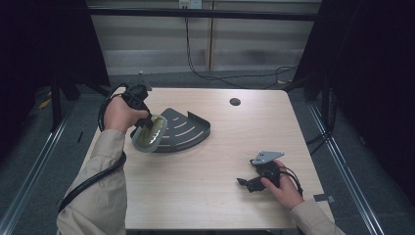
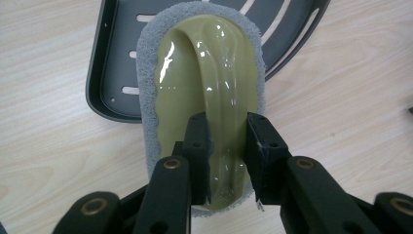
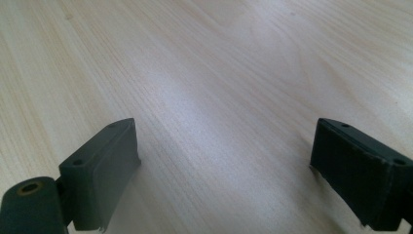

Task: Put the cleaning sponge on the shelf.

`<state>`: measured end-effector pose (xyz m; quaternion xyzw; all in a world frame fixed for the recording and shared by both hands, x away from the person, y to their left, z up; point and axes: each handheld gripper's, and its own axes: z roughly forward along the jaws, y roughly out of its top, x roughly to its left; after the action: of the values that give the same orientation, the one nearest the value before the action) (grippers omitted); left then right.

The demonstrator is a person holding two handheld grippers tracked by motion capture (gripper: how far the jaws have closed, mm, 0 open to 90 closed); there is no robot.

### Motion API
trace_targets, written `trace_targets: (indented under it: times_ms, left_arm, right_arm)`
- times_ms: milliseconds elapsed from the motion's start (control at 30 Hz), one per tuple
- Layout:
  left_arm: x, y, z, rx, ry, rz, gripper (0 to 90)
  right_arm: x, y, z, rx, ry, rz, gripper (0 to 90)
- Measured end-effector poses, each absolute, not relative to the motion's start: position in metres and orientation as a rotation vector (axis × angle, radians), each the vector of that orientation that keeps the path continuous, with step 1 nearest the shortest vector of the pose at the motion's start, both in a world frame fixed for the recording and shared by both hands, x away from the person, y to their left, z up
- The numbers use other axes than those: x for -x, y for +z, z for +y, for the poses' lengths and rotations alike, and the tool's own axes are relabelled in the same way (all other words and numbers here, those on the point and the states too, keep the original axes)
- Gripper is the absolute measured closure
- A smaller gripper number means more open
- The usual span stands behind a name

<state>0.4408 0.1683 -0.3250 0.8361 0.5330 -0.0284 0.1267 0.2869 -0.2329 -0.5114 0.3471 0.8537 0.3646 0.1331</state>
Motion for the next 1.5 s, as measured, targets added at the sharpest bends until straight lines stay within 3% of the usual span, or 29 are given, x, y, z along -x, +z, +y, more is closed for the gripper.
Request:
trace_targets:
  times_ms: [1500]
  left_arm:
    - [-0.498,-0.362,0.177,-2.482,-0.056,1.470,72.3]
  right_arm:
    - [-0.287,-0.511,-0.233,-1.006,1.060,2.476,9.5]
